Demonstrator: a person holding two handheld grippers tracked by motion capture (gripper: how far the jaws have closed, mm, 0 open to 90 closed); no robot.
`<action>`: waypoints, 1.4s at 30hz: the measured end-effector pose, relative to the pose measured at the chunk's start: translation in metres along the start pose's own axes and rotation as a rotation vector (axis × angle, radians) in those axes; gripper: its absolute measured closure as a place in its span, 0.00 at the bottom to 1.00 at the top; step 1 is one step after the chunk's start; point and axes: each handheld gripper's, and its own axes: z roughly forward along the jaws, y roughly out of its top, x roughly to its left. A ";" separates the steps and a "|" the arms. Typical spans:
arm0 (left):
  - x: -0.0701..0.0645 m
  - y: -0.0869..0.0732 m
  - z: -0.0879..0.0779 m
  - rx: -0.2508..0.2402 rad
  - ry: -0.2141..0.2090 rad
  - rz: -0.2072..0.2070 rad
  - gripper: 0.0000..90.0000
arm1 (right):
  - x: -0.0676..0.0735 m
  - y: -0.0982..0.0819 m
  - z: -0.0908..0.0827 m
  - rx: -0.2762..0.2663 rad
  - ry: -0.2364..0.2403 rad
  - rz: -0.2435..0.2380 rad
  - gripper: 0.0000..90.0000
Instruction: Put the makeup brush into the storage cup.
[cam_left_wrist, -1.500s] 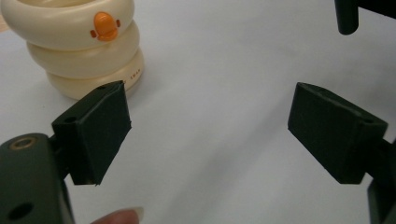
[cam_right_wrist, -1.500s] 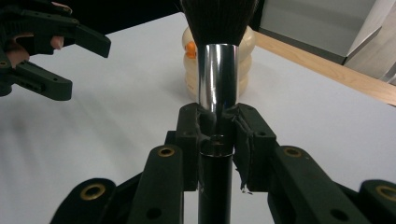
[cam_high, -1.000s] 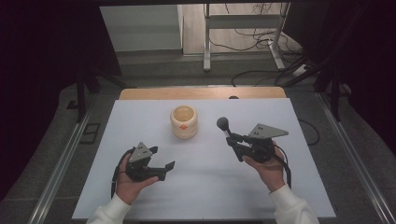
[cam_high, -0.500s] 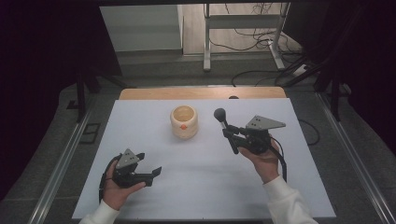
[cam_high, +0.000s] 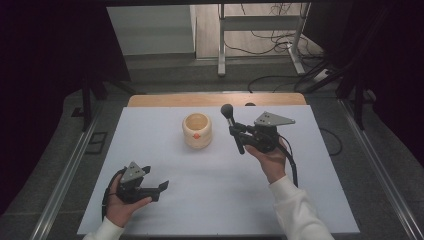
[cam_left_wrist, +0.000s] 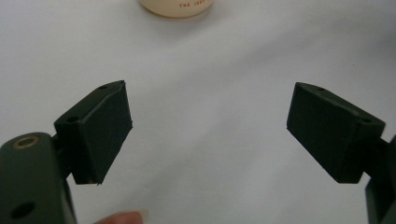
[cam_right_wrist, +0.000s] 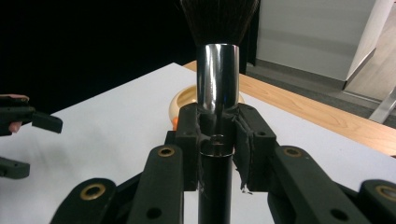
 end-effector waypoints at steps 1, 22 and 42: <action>0.000 0.000 0.000 0.001 0.000 0.000 0.16 | -0.001 0.001 0.002 -0.002 -0.001 0.000 0.81; 0.000 -0.001 0.002 0.006 0.004 0.004 0.16 | -0.007 0.013 0.037 -0.035 0.021 0.041 0.81; 0.000 -0.001 0.002 0.010 0.007 0.003 0.17 | -0.010 0.018 0.049 -0.045 0.021 0.054 0.81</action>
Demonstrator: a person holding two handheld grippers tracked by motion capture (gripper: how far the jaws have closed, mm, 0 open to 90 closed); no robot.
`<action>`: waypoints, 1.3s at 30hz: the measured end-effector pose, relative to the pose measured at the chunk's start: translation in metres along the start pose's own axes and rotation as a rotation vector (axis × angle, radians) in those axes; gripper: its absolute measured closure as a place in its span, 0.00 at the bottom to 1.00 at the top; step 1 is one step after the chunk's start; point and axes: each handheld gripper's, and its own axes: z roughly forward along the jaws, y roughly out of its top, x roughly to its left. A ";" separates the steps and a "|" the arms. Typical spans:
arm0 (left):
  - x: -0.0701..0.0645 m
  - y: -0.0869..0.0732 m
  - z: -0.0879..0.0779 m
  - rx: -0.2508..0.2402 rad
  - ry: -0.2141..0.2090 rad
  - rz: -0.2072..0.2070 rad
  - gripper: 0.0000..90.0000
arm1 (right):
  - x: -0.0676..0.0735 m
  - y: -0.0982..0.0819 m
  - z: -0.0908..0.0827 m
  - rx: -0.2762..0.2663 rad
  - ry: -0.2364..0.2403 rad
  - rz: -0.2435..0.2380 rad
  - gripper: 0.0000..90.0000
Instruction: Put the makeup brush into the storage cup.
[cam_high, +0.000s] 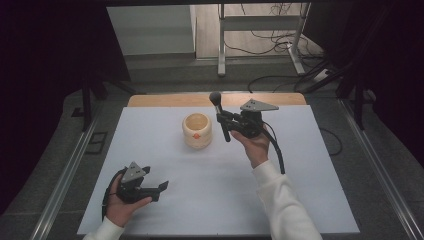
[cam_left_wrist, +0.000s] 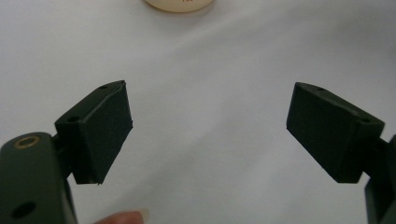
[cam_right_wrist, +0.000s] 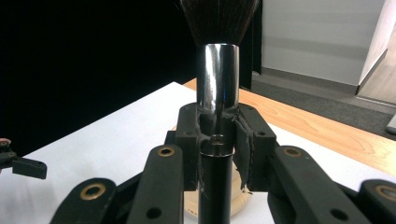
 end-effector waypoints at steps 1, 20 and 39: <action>0.000 0.000 0.000 0.000 0.000 0.000 0.17 | 0.000 0.001 0.001 0.002 0.000 0.000 0.81; 0.000 0.000 -0.001 -0.001 -0.002 0.002 0.17 | 0.002 0.015 0.013 -0.010 0.002 0.002 0.81; 0.001 0.001 -0.002 0.000 0.000 0.005 0.17 | 0.000 0.025 0.031 -0.026 0.002 0.019 0.81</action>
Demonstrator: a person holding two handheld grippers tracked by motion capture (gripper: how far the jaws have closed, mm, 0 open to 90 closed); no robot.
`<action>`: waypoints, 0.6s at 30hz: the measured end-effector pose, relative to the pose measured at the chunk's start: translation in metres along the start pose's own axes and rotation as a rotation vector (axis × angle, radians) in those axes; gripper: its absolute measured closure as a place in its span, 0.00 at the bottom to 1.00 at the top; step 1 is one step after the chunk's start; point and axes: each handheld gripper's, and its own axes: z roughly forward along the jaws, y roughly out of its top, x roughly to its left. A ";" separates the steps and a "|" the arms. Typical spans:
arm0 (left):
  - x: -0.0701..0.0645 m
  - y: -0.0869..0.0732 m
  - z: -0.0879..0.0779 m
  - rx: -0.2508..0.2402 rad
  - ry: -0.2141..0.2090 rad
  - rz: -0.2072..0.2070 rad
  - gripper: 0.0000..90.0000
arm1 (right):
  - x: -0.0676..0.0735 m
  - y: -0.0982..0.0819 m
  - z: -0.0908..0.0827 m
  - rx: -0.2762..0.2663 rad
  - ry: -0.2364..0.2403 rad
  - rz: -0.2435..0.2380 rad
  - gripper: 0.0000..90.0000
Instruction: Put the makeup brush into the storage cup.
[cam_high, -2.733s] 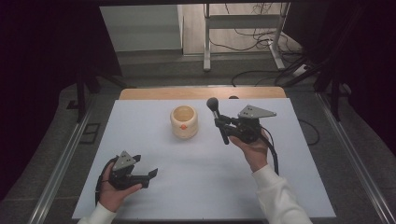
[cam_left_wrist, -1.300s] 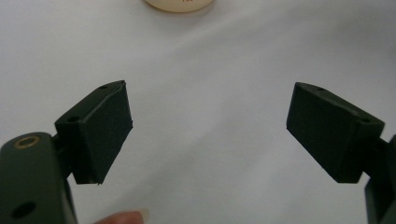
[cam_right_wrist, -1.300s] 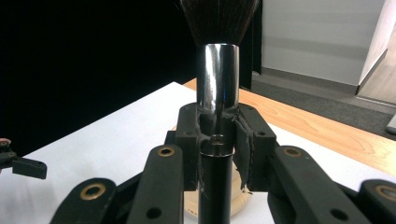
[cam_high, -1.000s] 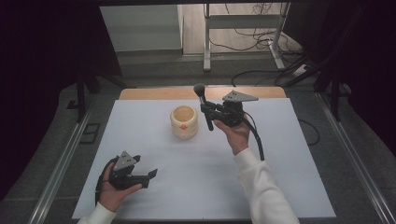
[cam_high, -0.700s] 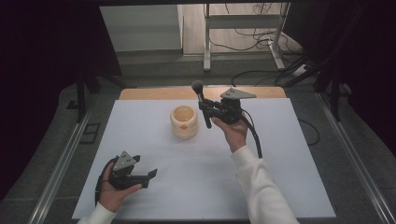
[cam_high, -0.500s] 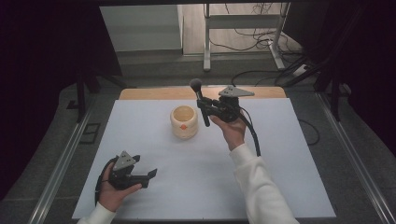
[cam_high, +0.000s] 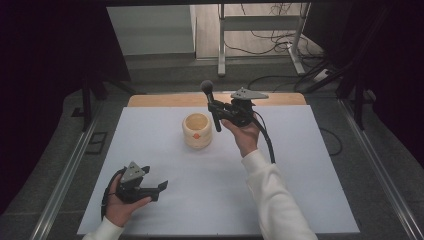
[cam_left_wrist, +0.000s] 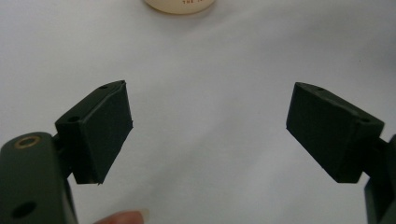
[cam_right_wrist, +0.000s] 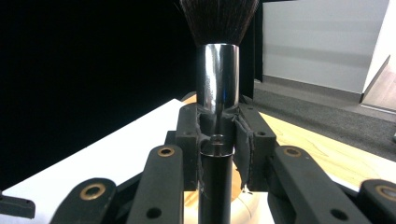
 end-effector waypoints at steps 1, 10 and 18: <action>0.000 0.000 0.000 0.000 0.000 0.000 0.17 | 0.000 0.000 0.001 0.001 0.001 0.000 0.81; 0.000 0.000 0.000 0.000 0.000 0.000 0.17 | -0.002 0.002 0.011 -0.005 0.008 0.018 0.81; 0.000 0.000 0.000 0.000 -0.001 -0.001 0.17 | -0.003 0.003 0.018 -0.007 0.013 0.026 0.81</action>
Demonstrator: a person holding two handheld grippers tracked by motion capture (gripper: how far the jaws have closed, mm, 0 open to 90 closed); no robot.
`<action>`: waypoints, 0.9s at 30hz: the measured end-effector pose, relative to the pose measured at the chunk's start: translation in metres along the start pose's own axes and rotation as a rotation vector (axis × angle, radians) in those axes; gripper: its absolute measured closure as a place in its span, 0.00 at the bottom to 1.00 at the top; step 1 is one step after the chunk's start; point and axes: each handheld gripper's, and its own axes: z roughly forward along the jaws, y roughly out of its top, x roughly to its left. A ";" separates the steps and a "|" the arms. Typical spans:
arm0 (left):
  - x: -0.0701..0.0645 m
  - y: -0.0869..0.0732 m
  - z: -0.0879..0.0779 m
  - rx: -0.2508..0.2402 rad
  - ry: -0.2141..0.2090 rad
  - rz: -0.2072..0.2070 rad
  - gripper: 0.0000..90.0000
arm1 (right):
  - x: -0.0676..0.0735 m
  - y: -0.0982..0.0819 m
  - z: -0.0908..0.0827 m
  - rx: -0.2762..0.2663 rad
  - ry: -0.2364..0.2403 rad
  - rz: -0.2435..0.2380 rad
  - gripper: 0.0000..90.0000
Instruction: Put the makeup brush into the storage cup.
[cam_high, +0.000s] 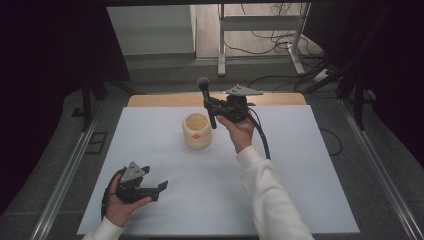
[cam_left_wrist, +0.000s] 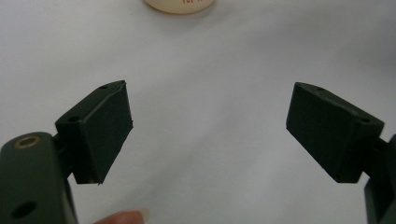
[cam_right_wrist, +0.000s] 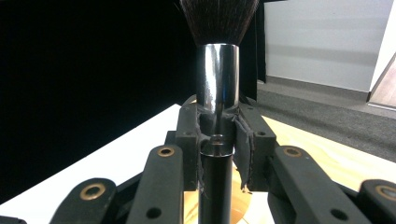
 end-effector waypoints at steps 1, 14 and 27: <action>0.000 0.000 0.000 0.000 -0.001 -0.001 0.17 | 0.000 0.000 0.001 0.000 -0.002 0.002 0.81; 0.000 0.000 0.001 0.002 -0.001 -0.001 0.17 | 0.001 0.004 0.012 -0.003 0.003 0.005 0.81; 0.002 -0.001 0.000 0.000 -0.001 -0.003 0.17 | 0.003 0.007 0.027 0.003 0.006 0.012 0.81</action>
